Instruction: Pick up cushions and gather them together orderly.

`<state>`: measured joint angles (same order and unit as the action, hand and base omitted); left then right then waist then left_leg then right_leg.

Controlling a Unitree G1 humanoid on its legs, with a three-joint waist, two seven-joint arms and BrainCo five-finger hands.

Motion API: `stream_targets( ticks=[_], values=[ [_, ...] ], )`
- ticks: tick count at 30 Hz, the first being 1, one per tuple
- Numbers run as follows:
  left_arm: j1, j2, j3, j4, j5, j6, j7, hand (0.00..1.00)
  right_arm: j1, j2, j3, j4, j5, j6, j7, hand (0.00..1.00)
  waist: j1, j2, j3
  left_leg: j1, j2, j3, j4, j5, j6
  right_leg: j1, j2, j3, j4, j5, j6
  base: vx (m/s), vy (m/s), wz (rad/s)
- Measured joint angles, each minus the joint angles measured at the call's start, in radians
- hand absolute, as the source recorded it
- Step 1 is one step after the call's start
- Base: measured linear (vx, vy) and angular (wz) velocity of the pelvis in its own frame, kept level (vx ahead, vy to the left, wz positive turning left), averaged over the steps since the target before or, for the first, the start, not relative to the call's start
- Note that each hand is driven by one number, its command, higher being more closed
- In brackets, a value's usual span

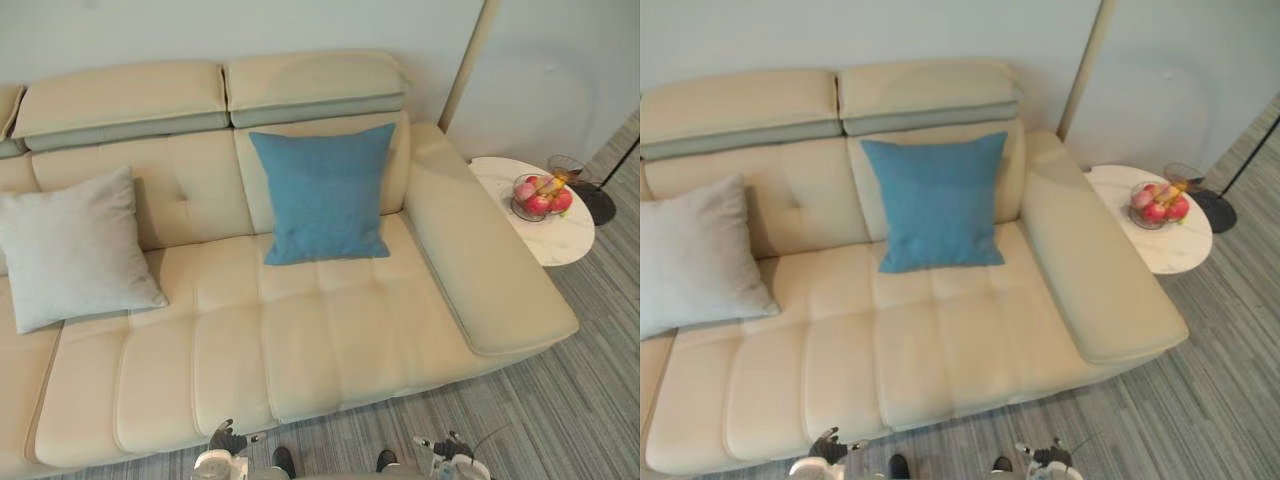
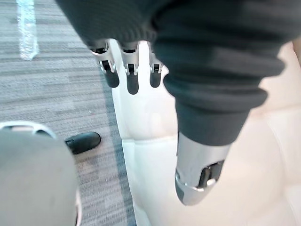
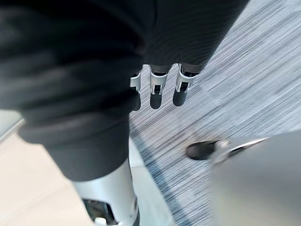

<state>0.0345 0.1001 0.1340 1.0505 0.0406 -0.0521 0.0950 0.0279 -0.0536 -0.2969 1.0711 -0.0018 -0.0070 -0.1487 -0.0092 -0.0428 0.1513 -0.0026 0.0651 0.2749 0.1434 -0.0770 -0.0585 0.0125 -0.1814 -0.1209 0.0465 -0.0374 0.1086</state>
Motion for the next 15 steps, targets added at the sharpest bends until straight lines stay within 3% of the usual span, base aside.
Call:
stream_targets(
  ticks=[2, 4, 5, 8, 10, 11, 12, 13, 15],
  values=[
    [-0.017, -0.020, 0.000, -0.001, -0.004, 0.000, -0.002, 0.00, -0.011, -0.018, 0.013, -0.001, 0.000, 0.002, -0.003, 0.00, 0.006, 0.010, 0.004, -0.074, 0.009, -0.149, 0.116, -0.049, -0.015, -0.064, 0.011, 0.059, 0.021, 0.002, -0.002, -0.15, -0.033, -0.85],
    [-0.026, -0.043, -0.001, -0.004, -0.007, 0.000, -0.001, 0.00, -0.009, -0.027, 0.030, -0.024, -0.001, 0.007, -0.007, 0.00, 0.011, 0.037, 0.011, -0.083, 0.035, -0.205, 0.157, -0.135, -0.040, -0.094, 0.046, 0.109, 0.032, 0.012, -0.002, -0.11, 0.058, -0.96],
    [-0.035, -0.040, -0.003, -0.006, -0.009, 0.000, -0.001, 0.00, -0.005, -0.021, 0.029, -0.044, -0.001, 0.008, -0.009, 0.00, 0.009, 0.034, 0.016, -0.081, 0.036, -0.187, 0.178, -0.150, -0.038, -0.113, 0.050, 0.140, 0.048, 0.022, -0.001, -0.10, 0.113, -0.78],
    [-0.050, -0.038, -0.004, -0.022, -0.022, -0.001, 0.000, 0.00, 0.013, 0.015, 0.036, -0.082, -0.009, 0.012, -0.007, 0.00, 0.012, -0.009, 0.018, -0.083, 0.046, -0.081, 0.216, -0.188, -0.030, -0.159, 0.054, 0.219, 0.050, 0.054, 0.001, -0.13, 0.136, -0.92],
    [-0.052, -0.033, -0.003, -0.020, -0.024, -0.001, 0.003, 0.00, 0.014, 0.030, 0.048, -0.111, -0.033, 0.016, -0.006, 0.00, 0.016, -0.021, 0.014, -0.081, 0.063, 0.025, 0.240, -0.206, -0.018, -0.197, 0.052, 0.229, 0.022, 0.085, -0.045, -0.09, 0.115, -1.56],
    [-0.054, -0.036, -0.003, -0.020, -0.024, -0.001, 0.007, 0.00, 0.008, 0.034, 0.048, -0.116, -0.039, 0.015, -0.007, 0.00, 0.017, -0.017, 0.013, -0.083, 0.084, 0.096, 0.234, -0.208, -0.009, -0.207, 0.040, 0.173, 0.002, 0.078, -0.093, -0.10, 0.089, -1.73],
    [-0.058, -0.038, -0.004, -0.020, -0.024, -0.001, 0.009, 0.00, 0.001, 0.035, 0.051, -0.111, -0.039, 0.017, -0.006, 0.00, 0.020, -0.005, 0.015, -0.080, 0.104, 0.142, 0.225, -0.204, -0.002, -0.230, 0.033, 0.112, 0.013, 0.074, -0.106, -0.05, 0.053, -2.02],
    [-0.062, -0.036, -0.003, -0.019, -0.024, 0.000, 0.010, 0.00, -0.009, 0.036, 0.065, -0.113, -0.038, 0.021, -0.004, 0.00, 0.019, 0.006, 0.022, -0.041, 0.138, 0.226, 0.201, -0.195, -0.003, -0.273, 0.018, -0.097, 0.193, 0.053, -0.110, 0.01, 0.019, -1.64],
    [-0.059, -0.036, -0.003, -0.019, -0.024, 0.002, 0.009, 0.00, -0.006, 0.034, 0.064, -0.111, -0.040, 0.021, -0.005, 0.00, 0.016, 0.005, 0.021, -0.003, 0.146, 0.274, 0.184, -0.191, -0.008, -0.240, 0.007, -0.200, 0.307, -0.006, -0.117, 0.06, 0.003, -1.20]
  ],
)
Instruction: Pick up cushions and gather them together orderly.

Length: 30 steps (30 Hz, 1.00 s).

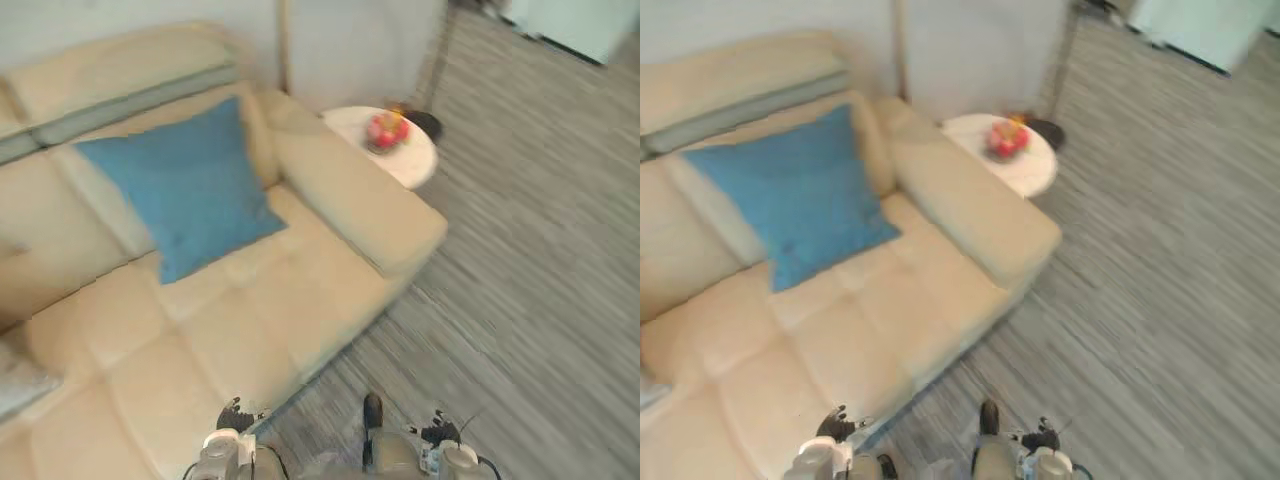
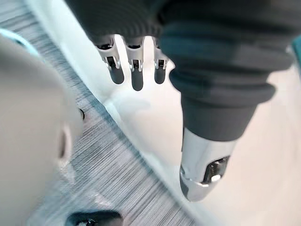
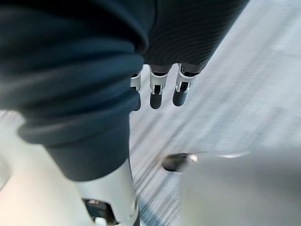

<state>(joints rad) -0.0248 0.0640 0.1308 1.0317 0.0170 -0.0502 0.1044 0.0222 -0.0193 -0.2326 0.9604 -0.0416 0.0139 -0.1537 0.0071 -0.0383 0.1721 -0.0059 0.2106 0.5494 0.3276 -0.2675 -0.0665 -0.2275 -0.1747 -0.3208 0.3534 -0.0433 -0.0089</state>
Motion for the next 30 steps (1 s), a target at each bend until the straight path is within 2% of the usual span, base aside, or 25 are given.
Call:
stream_targets(
  ticks=[1, 2, 3, 4, 5, 6, 8, 11, 12, 13, 14, 15, 16, 18, 20, 21, 22, 23, 24, 25, 26, 27, 28, 29, 30],
  values=[
    [0.004, -0.004, -0.001, 0.000, 0.000, -0.001, -0.001, 0.00, 0.011, -0.004, 0.001, 0.006, -0.001, -0.001, -0.001, 0.00, 0.003, 0.000, 0.000, 0.029, 0.005, 0.034, -0.006, 0.001, -0.001, 0.039, -0.002, -0.059, 0.029, -0.081, 0.000, 0.05, -0.066, -1.02],
    [0.002, -0.004, -0.001, 0.001, 0.000, -0.001, -0.002, 0.00, 0.011, -0.004, 0.001, 0.013, -0.001, -0.007, -0.001, 0.00, 0.000, -0.002, 0.000, 0.049, 0.000, 0.060, -0.011, 0.003, -0.005, 0.052, -0.008, -0.102, 0.035, -0.122, 0.011, 0.04, -0.090, -1.00],
    [-0.002, -0.004, 0.000, 0.003, 0.000, 0.000, -0.002, 0.00, 0.009, -0.007, 0.001, 0.015, 0.000, -0.010, 0.000, 0.00, -0.005, -0.007, -0.002, 0.062, -0.007, 0.070, -0.013, 0.006, -0.009, 0.047, -0.007, -0.105, 0.035, -0.123, 0.012, 0.03, -0.098, -0.93],
    [-0.003, -0.008, 0.000, 0.008, 0.001, 0.001, -0.005, 0.00, 0.008, -0.021, 0.004, 0.024, 0.000, -0.023, 0.001, 0.00, -0.008, 0.007, -0.001, 0.074, -0.017, 0.049, -0.032, 0.024, 0.008, 0.056, 0.019, -0.097, 0.010, -0.108, -0.001, 0.04, -0.128, -0.88],
    [0.000, -0.013, -0.001, 0.021, 0.001, 0.001, -0.013, 0.00, -0.002, -0.039, 0.006, 0.046, 0.000, -0.028, 0.001, 0.00, -0.008, 0.025, -0.014, 0.076, -0.016, 0.033, -0.053, 0.048, 0.007, 0.061, 0.046, -0.081, -0.035, -0.086, -0.007, 0.06, -0.164, -0.83],
    [0.000, -0.017, -0.003, 0.024, 0.001, 0.002, -0.016, 0.00, -0.008, -0.053, 0.011, 0.062, 0.000, -0.026, 0.001, 0.00, -0.008, 0.026, -0.015, 0.077, -0.015, 0.035, -0.066, 0.066, 0.005, 0.064, 0.061, -0.068, -0.068, -0.070, -0.010, 0.06, -0.191, -0.72],
    [0.006, -0.019, -0.014, 0.023, 0.005, 0.002, -0.023, 0.00, -0.014, -0.073, 0.010, 0.103, 0.000, -0.020, 0.000, 0.00, -0.006, 0.034, -0.017, 0.066, 0.011, 0.037, -0.035, 0.103, -0.016, 0.080, 0.113, -0.011, -0.165, -0.028, -0.021, 0.03, -0.155, -0.70],
    [0.022, 0.001, -0.009, 0.022, 0.012, 0.009, -0.026, 0.00, -0.015, -0.075, 0.008, 0.118, 0.003, -0.022, -0.002, 0.00, -0.005, 0.029, -0.008, 0.005, 0.110, 0.030, 0.205, 0.105, -0.021, 0.084, 0.160, 0.044, -0.177, -0.044, -0.045, 0.00, -0.128, -0.88],
    [0.038, 0.001, 0.012, 0.022, 0.007, 0.012, -0.028, 0.00, -0.011, -0.082, 0.007, 0.117, 0.003, -0.023, -0.002, 0.00, -0.005, 0.042, 0.002, -0.038, 0.169, -0.035, 0.374, 0.131, 0.003, 0.095, 0.200, 0.106, -0.153, -0.051, -0.056, 0.05, -0.088, -1.05],
    [0.041, 0.000, 0.036, 0.019, 0.000, 0.006, -0.027, 0.00, -0.006, -0.080, 0.007, 0.115, 0.004, -0.023, -0.003, 0.00, 0.005, 0.041, 0.005, -0.088, 0.172, -0.116, 0.455, 0.126, 0.018, 0.094, 0.212, 0.140, -0.142, -0.062, -0.068, 0.08, -0.055, -1.32],
    [0.035, -0.005, 0.048, 0.020, -0.002, 0.005, -0.025, 0.00, -0.009, -0.083, 0.003, 0.117, 0.005, -0.020, -0.004, 0.00, 0.017, 0.040, 0.007, -0.126, 0.124, -0.213, 0.475, 0.068, 0.001, 0.096, 0.222, 0.191, -0.142, -0.065, -0.079, 0.08, 0.042, -1.38],
    [0.033, -0.007, 0.049, 0.008, -0.006, 0.000, -0.025, 0.00, -0.021, -0.084, -0.004, 0.121, 0.005, -0.016, -0.006, 0.00, 0.021, 0.039, 0.022, -0.166, 0.043, -0.293, 0.466, -0.006, -0.003, 0.114, 0.224, 0.249, -0.153, -0.064, -0.089, 0.10, 0.038, -1.40],
    [0.034, -0.008, 0.049, -0.002, -0.014, -0.004, -0.023, 0.00, -0.021, -0.082, -0.011, 0.121, 0.005, -0.016, -0.008, 0.00, 0.024, 0.036, 0.029, -0.179, -0.004, -0.321, 0.438, -0.025, -0.001, 0.132, 0.224, 0.289, -0.163, -0.061, -0.094, 0.11, 0.049, -1.52],
    [0.037, -0.028, 0.068, -0.022, -0.022, -0.006, -0.020, 0.00, -0.001, -0.075, -0.023, 0.113, 0.006, -0.014, -0.013, 0.00, 0.046, 0.045, 0.032, -0.225, -0.089, -0.381, 0.311, -0.029, 0.003, 0.155, 0.237, 0.380, -0.179, -0.059, -0.098, 0.11, 0.068, -1.49],
    [0.046, -0.043, 0.091, -0.041, -0.040, -0.011, -0.019, 0.00, 0.001, -0.076, -0.043, 0.113, 0.010, -0.013, -0.017, 0.00, 0.061, 0.054, 0.032, -0.241, -0.141, -0.486, 0.135, -0.012, -0.008, 0.153, 0.258, 0.439, -0.193, -0.058, -0.099, 0.10, 0.129, -1.53],
    [0.053, -0.042, 0.096, -0.044, -0.043, -0.011, -0.020, 0.00, 0.001, -0.076, -0.046, 0.112, 0.010, -0.013, -0.018, 0.00, 0.061, 0.062, 0.028, -0.238, -0.145, -0.529, 0.077, -0.006, -0.001, 0.154, 0.275, 0.461, -0.204, -0.056, -0.102, 0.21, 0.216, -1.82],
    [0.061, -0.043, 0.110, -0.042, -0.048, -0.009, -0.019, 0.00, 0.001, -0.063, -0.060, 0.099, 0.010, -0.015, -0.018, 0.00, 0.061, 0.076, 0.016, -0.232, -0.134, -0.569, 0.042, 0.025, 0.019, 0.152, 0.300, 0.485, -0.212, -0.056, -0.103, 0.24, 0.190, -1.96],
    [0.063, -0.043, 0.123, -0.040, -0.055, -0.006, -0.018, 0.00, 0.015, -0.044, -0.068, 0.069, 0.009, -0.015, -0.019, 0.00, 0.075, 0.070, 0.004, -0.220, -0.128, -0.551, 0.037, 0.043, 0.032, 0.138, 0.296, 0.472, -0.179, -0.066, -0.093, 0.33, 0.202, -2.08],
    [0.066, -0.036, 0.124, -0.040, -0.059, -0.004, -0.016, 0.00, 0.017, -0.028, -0.068, 0.050, 0.009, -0.014, -0.019, 0.00, 0.089, 0.066, 0.000, -0.216, -0.114, -0.501, 0.035, 0.046, 0.029, 0.104, 0.279, 0.433, -0.109, -0.093, -0.061, 0.31, 0.138, -2.09],
    [0.064, -0.015, 0.122, -0.040, -0.061, -0.004, -0.015, 0.00, 0.027, -0.008, -0.063, 0.036, 0.010, -0.017, -0.018, 0.00, 0.095, 0.019, -0.007, -0.185, -0.119, -0.415, 0.034, 0.046, 0.029, 0.038, 0.206, 0.348, 0.048, -0.154, 0.024, 0.36, 0.124, -1.86],
    [0.049, 0.007, 0.105, -0.029, -0.060, -0.001, -0.013, 0.00, 0.022, -0.004, -0.055, 0.040, 0.010, -0.016, -0.018, 0.00, 0.090, -0.007, -0.007, -0.153, -0.125, -0.356, 0.033, 0.038, 0.030, -0.007, 0.146, 0.264, 0.133, -0.198, 0.079, 0.29, 0.083, -1.55],
    [0.040, 0.011, 0.096, -0.014, -0.061, 0.006, -0.010, 0.00, 0.021, -0.005, -0.053, 0.040, 0.009, -0.016, -0.019, 0.00, 0.084, -0.009, -0.008, -0.135, -0.125, -0.332, 0.032, 0.037, 0.030, -0.021, 0.115, 0.195, 0.161, -0.201, 0.073, 0.28, 0.042, -1.08],
    [0.038, 0.011, 0.076, 0.001, -0.063, 0.009, -0.005, 0.00, 0.014, -0.017, -0.035, 0.045, 0.008, -0.016, -0.019, 0.00, 0.074, -0.008, -0.009, -0.092, -0.125, -0.281, 0.010, 0.033, 0.035, -0.014, 0.051, 0.029, 0.171, -0.202, 0.040, 0.27, 0.007, -0.98],
    [0.041, 0.008, 0.074, 0.003, -0.070, 0.011, -0.002, 0.00, -0.001, -0.021, -0.020, 0.059, 0.004, -0.018, -0.017, 0.00, 0.072, -0.006, -0.011, -0.057, -0.122, -0.230, -0.024, 0.033, 0.036, -0.009, 0.015, -0.103, 0.148, -0.189, 0.003, 0.27, -0.009, -1.05],
    [0.037, 0.007, 0.074, 0.003, -0.073, 0.013, 0.000, 0.00, -0.017, -0.021, -0.013, 0.078, 0.003, -0.021, -0.017, 0.00, 0.070, -0.002, -0.012, -0.042, -0.120, -0.212, -0.037, 0.033, 0.036, -0.007, 0.004, -0.162, 0.117, -0.180, -0.011, 0.27, -0.059, -1.12]
  ],
)
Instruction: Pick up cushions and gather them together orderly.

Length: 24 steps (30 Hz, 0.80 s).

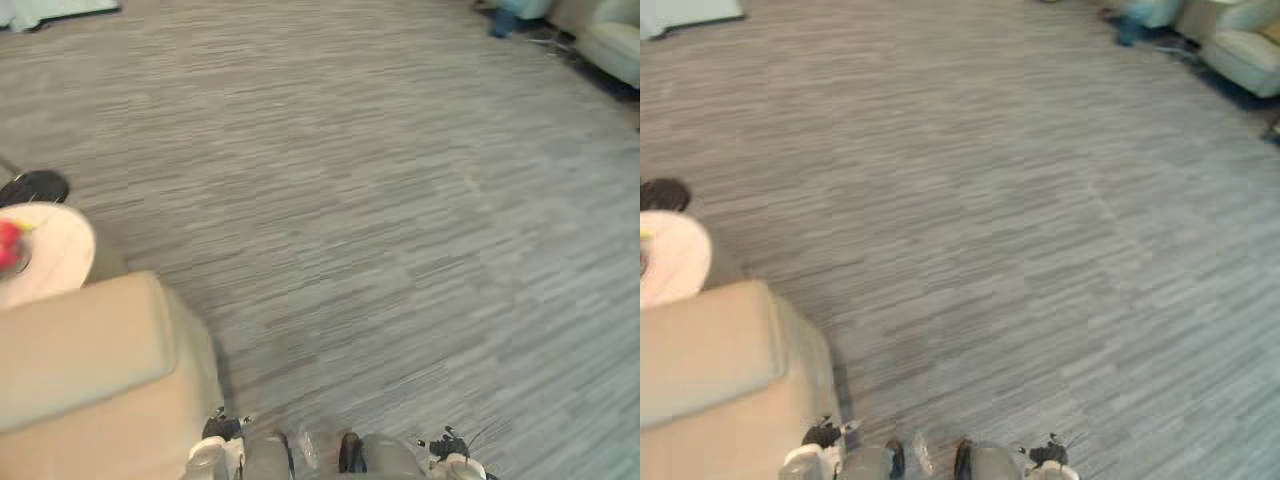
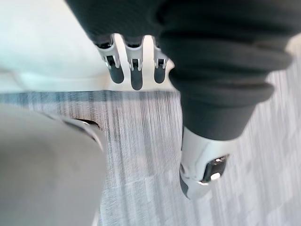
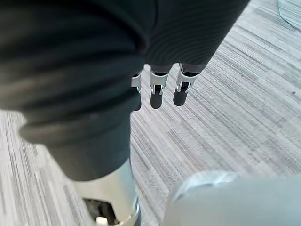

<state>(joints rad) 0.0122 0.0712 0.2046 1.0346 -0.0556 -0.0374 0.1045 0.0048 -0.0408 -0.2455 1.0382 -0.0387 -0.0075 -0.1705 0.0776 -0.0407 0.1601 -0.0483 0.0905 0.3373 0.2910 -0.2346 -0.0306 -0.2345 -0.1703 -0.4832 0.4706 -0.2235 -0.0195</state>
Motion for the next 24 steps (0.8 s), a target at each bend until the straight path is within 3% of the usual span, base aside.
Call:
stream_targets(
  ticks=[2, 4, 5, 6, 8, 10, 11, 12, 14, 16, 18, 20, 21, 22, 23, 24],
  values=[
    [-0.012, -0.001, -0.010, 0.001, -0.015, 0.002, 0.001, 0.00, -0.061, -0.001, 0.014, 0.031, 0.000, -0.001, 0.002, 0.00, -0.016, 0.021, 0.013, 0.048, 0.040, 0.078, -0.039, -0.012, -0.021, -0.010, -0.025, -0.163, -0.056, 0.008, 0.000, 0.26, -0.107, -1.08],
    [-0.020, 0.003, -0.033, 0.008, -0.024, 0.003, 0.003, 0.00, -0.078, -0.008, 0.014, 0.037, -0.001, -0.001, 0.002, 0.00, -0.016, 0.053, 0.036, 0.109, 0.076, 0.124, -0.069, -0.019, -0.040, -0.015, -0.035, -0.237, -0.059, 0.024, 0.006, 0.28, -0.142, -1.00],
    [-0.020, 0.019, -0.046, 0.022, -0.025, 0.003, 0.004, 0.00, -0.081, -0.012, 0.013, 0.036, 0.000, -0.003, 0.002, 0.00, -0.022, 0.047, 0.038, 0.151, 0.077, 0.130, -0.089, -0.019, -0.050, -0.026, -0.039, -0.230, -0.090, 0.068, 0.000, 0.38, -0.235, -0.95],
    [-0.019, 0.033, -0.053, 0.035, -0.025, 0.003, 0.005, 0.00, -0.072, -0.016, 0.012, 0.039, 0.000, -0.004, 0.002, 0.00, -0.024, 0.037, 0.035, 0.180, 0.072, 0.124, -0.097, -0.030, -0.075, -0.025, -0.033, -0.201, -0.103, 0.115, -0.083, 0.33, -0.246, -0.82],
    [-0.036, 0.031, -0.066, 0.043, -0.014, 0.004, 0.006, 0.00, -0.065, -0.031, 0.007, 0.041, 0.000, -0.002, 0.000, 0.00, -0.027, 0.052, 0.030, 0.187, 0.105, 0.108, -0.073, -0.023, -0.093, -0.024, -0.004, -0.193, -0.082, 0.070, -0.081, 0.28, -0.260, -0.45],
    [-0.046, 0.007, -0.077, 0.037, 0.019, 0.000, 0.003, 0.00, -0.047, -0.039, -0.026, 0.043, 0.003, -0.001, -0.003, 0.00, -0.045, 0.066, 0.027, 0.086, 0.184, 0.044, 0.177, -0.012, -0.099, 0.015, 0.055, -0.183, -0.130, 0.042, -0.073, 0.31, -0.334, -0.23],
    [-0.048, -0.007, -0.075, 0.038, 0.030, 0.002, 0.001, 0.00, -0.036, -0.042, -0.024, 0.044, 0.012, -0.002, -0.007, 0.00, -0.044, 0.081, 0.036, -0.004, 0.249, -0.026, 0.426, 0.015, -0.081, 0.075, 0.106, -0.171, -0.182, 0.038, -0.077, 0.28, -0.258, -0.46],
    [-0.037, -0.019, -0.071, 0.035, 0.034, 0.004, -0.001, 0.00, -0.031, -0.044, -0.024, 0.044, 0.019, -0.001, -0.011, 0.00, -0.042, 0.091, 0.046, -0.073, 0.274, -0.087, 0.611, 0.004, -0.085, 0.136, 0.142, -0.154, -0.214, 0.030, -0.084, 0.29, -0.223, -0.54],
    [-0.039, -0.009, -0.069, 0.008, 0.035, -0.007, 0.000, 0.00, -0.025, -0.037, -0.024, 0.047, 0.022, -0.002, -0.017, 0.00, -0.024, 0.084, 0.049, -0.140, 0.263, -0.117, 0.698, -0.017, -0.095, 0.192, 0.152, -0.129, -0.231, 0.017, -0.089, 0.31, -0.117, -0.62],
    [-0.040, -0.013, -0.078, -0.010, 0.035, -0.008, -0.001, 0.00, -0.027, -0.032, -0.026, 0.047, 0.044, -0.001, -0.022, 0.00, -0.017, 0.076, 0.055, -0.225, 0.221, -0.101, 0.608, -0.029, -0.078, 0.260, 0.159, -0.075, -0.285, 0.018, -0.077, 0.34, -0.056, -0.75],
    [-0.039, -0.021, -0.076, -0.031, 0.034, -0.010, 0.000, 0.00, -0.036, -0.026, -0.028, 0.039, 0.056, -0.003, -0.026, 0.00, -0.009, 0.072, 0.058, -0.269, 0.166, -0.103, 0.397, -0.023, -0.066, 0.290, 0.153, -0.023, -0.315, 0.007, -0.066, 0.33, 0.052, -0.74],
    [-0.038, -0.028, -0.075, -0.035, 0.033, -0.016, 0.001, 0.00, -0.038, -0.018, -0.031, 0.041, 0.058, -0.004, -0.027, 0.00, -0.004, 0.080, 0.063, -0.281, 0.087, -0.158, 0.076, 0.058, -0.068, 0.323, 0.134, 0.039, -0.324, -0.012, -0.034, 0.39, 0.138, -0.88],
    [-0.037, -0.032, -0.074, -0.035, 0.033, -0.018, 0.002, 0.00, -0.025, -0.014, -0.029, 0.038, 0.058, -0.005, -0.028, 0.00, 0.012, 0.081, 0.063, -0.272, 0.056, -0.170, -0.071, 0.162, -0.087, 0.348, 0.123, 0.084, -0.337, -0.027, -0.006, 0.42, 0.156, -1.00],
    [-0.036, -0.032, -0.075, -0.035, 0.033, -0.021, 0.003, 0.00, -0.020, -0.016, -0.026, 0.038, 0.058, -0.006, -0.030, 0.00, 0.024, 0.081, 0.062, -0.263, 0.047, -0.179, -0.099, 0.219, -0.087, 0.370, 0.121, 0.122, -0.350, -0.035, 0.011, 0.57, 0.190, -1.05],
    [-0.035, -0.026, -0.074, -0.035, 0.033, -0.022, 0.003, 0.00, -0.016, -0.009, -0.026, 0.039, 0.058, -0.006, -0.031, 0.00, 0.033, 0.071, 0.051, -0.250, 0.028, -0.191, -0.093, 0.293, -0.053, 0.400, 0.107, 0.162, -0.374, -0.041, 0.040, 0.55, 0.151, -0.65],
    [-0.036, -0.020, -0.073, -0.033, 0.033, -0.022, 0.004, 0.00, -0.016, -0.002, -0.027, 0.042, 0.058, -0.006, -0.031, 0.00, 0.033, 0.058, 0.049, -0.246, 0.014, -0.195, -0.082, 0.278, -0.040, 0.408, 0.094, 0.166, -0.377, -0.036, 0.052, 0.62, 0.124, -0.36]
  ],
)
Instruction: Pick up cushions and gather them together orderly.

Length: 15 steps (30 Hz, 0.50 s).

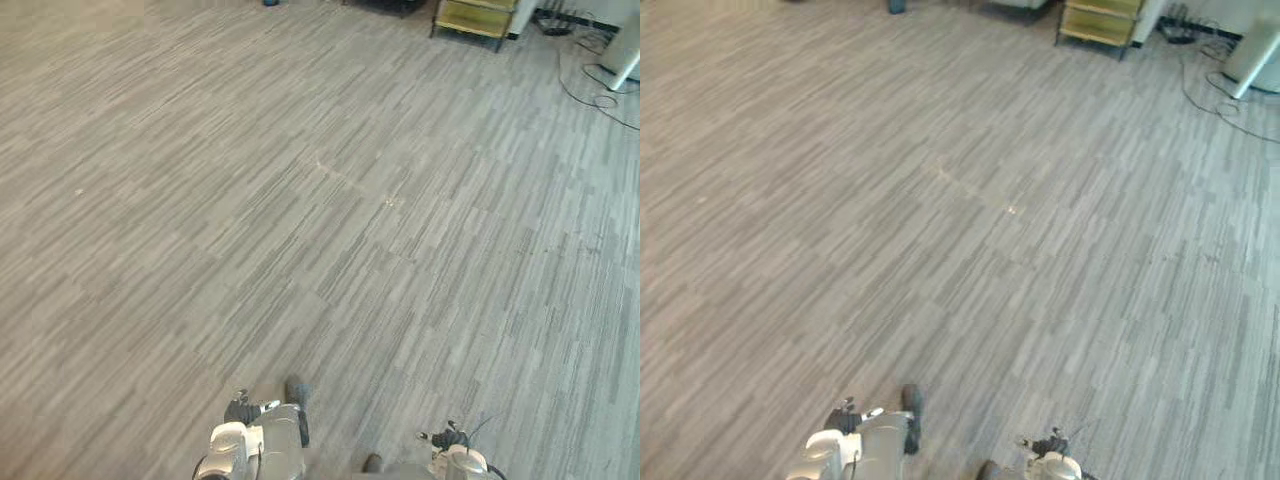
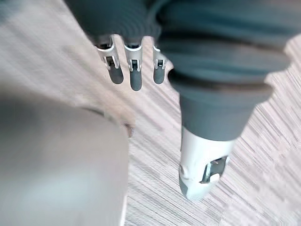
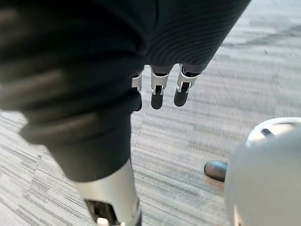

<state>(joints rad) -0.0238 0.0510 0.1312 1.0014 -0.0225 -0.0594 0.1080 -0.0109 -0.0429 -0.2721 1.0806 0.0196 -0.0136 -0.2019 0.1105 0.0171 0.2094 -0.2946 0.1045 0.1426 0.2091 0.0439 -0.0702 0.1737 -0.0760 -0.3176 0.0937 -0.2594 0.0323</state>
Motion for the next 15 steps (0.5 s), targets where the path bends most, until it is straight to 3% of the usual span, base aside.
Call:
stream_targets(
  ticks=[1, 2, 3, 4, 5, 6, 7, 8, 10, 13, 14, 15],
  values=[
    [-0.006, 0.010, 0.001, -0.002, 0.000, 0.001, 0.001, 0.00, 0.005, 0.004, -0.001, 0.003, -0.001, 0.001, 0.000, 0.00, -0.015, -0.032, -0.004, -0.020, -0.017, 0.008, 0.088, -0.057, 0.029, -0.001, -0.032, 0.028, 0.014, 0.013, 0.017, 0.63, 0.132, -0.25],
    [-0.004, 0.008, 0.007, -0.010, 0.000, 0.001, 0.001, 0.00, 0.010, 0.002, -0.010, 0.003, -0.004, 0.002, 0.000, 0.00, -0.013, -0.038, -0.002, -0.018, -0.008, 0.025, 0.170, -0.118, 0.038, -0.016, -0.050, 0.091, 0.096, 0.017, 0.024, 0.58, 0.150, -0.34],
    [-0.004, 0.009, 0.007, -0.008, 0.001, 0.001, 0.002, 0.00, 0.011, 0.002, -0.016, 0.003, -0.005, 0.002, 0.000, 0.00, -0.011, -0.040, -0.004, -0.011, -0.005, 0.037, 0.196, -0.141, 0.046, -0.033, -0.053, 0.112, 0.152, 0.017, 0.025, 0.55, 0.198, -0.64],
    [0.000, 0.013, 0.004, 0.004, 0.001, 0.004, 0.003, 0.00, 0.009, 0.000, -0.022, 0.001, -0.010, 0.000, 0.002, 0.00, -0.010, -0.038, -0.004, 0.047, 0.004, 0.063, 0.212, -0.204, 0.050, -0.124, -0.082, 0.149, 0.411, 0.033, 0.068, 0.42, 0.145, -0.59],
    [0.002, 0.016, -0.004, 0.010, 0.001, 0.006, 0.003, 0.00, 0.008, 0.001, -0.020, 0.000, -0.011, 0.000, 0.004, 0.00, -0.016, -0.038, -0.004, 0.090, 0.004, 0.073, 0.199, -0.242, 0.047, -0.195, -0.112, 0.160, 0.589, 0.080, 0.131, 0.51, 0.143, -0.51],
    [0.003, 0.020, -0.018, 0.014, 0.000, 0.011, 0.004, 0.00, 0.009, 0.008, -0.023, -0.001, -0.002, -0.002, 0.009, 0.00, -0.030, -0.049, -0.001, 0.131, -0.006, 0.081, 0.194, -0.274, 0.050, -0.267, -0.155, 0.158, 0.757, 0.129, 0.166, 0.58, 0.057, -0.24],
    [0.011, 0.035, -0.044, 0.020, 0.000, 0.019, 0.006, 0.00, 0.003, 0.000, -0.027, -0.012, -0.002, -0.006, 0.009, 0.00, -0.047, -0.049, 0.001, 0.198, -0.010, 0.087, 0.192, -0.318, 0.053, -0.336, -0.213, 0.096, 0.921, 0.095, 0.106, 0.57, 0.025, -0.17],
    [0.019, 0.041, -0.049, 0.025, 0.000, 0.023, 0.008, 0.00, 0.000, -0.007, -0.026, -0.009, -0.006, -0.005, 0.010, 0.00, -0.050, -0.046, 0.001, 0.261, -0.007, 0.094, 0.169, -0.337, 0.049, -0.370, -0.229, 0.049, 0.965, 0.065, 0.064, 0.58, -0.049, -0.17],
    [0.024, 0.047, -0.051, 0.029, 0.000, 0.024, 0.019, 0.00, -0.001, -0.012, -0.026, -0.014, -0.008, -0.014, 0.010, 0.00, -0.059, -0.045, 0.001, 0.366, 0.004, 0.103, 0.099, -0.341, 0.048, -0.429, -0.218, -0.028, 0.913, 0.006, 0.015, 0.44, -0.104, -0.04],
    [0.024, 0.045, -0.052, 0.028, 0.001, 0.024, 0.021, 0.00, -0.011, -0.034, -0.015, -0.027, -0.010, -0.016, 0.013, 0.00, -0.068, -0.029, 0.008, 0.445, 0.041, 0.108, 0.031, -0.340, 0.047, -0.513, -0.146, -0.088, 0.628, 0.003, 0.000, 0.50, -0.221, 0.13],
    [0.032, 0.046, -0.054, 0.029, 0.001, 0.024, 0.021, 0.00, -0.001, -0.044, 0.002, -0.024, -0.011, -0.014, 0.013, 0.00, -0.076, -0.038, 0.007, 0.483, 0.043, 0.103, -0.004, -0.341, 0.046, -0.540, -0.105, -0.051, 0.357, 0.106, 0.013, 0.48, -0.284, 0.30],
    [0.037, 0.050, -0.056, 0.032, 0.001, 0.024, 0.021, 0.00, 0.009, -0.047, 0.002, -0.020, -0.010, -0.014, 0.015, 0.00, -0.082, -0.047, 0.003, 0.503, 0.038, 0.092, -0.016, -0.345, 0.033, -0.526, -0.090, -0.031, 0.294, 0.242, -0.024, 0.52, -0.298, 0.25]
  ],
)
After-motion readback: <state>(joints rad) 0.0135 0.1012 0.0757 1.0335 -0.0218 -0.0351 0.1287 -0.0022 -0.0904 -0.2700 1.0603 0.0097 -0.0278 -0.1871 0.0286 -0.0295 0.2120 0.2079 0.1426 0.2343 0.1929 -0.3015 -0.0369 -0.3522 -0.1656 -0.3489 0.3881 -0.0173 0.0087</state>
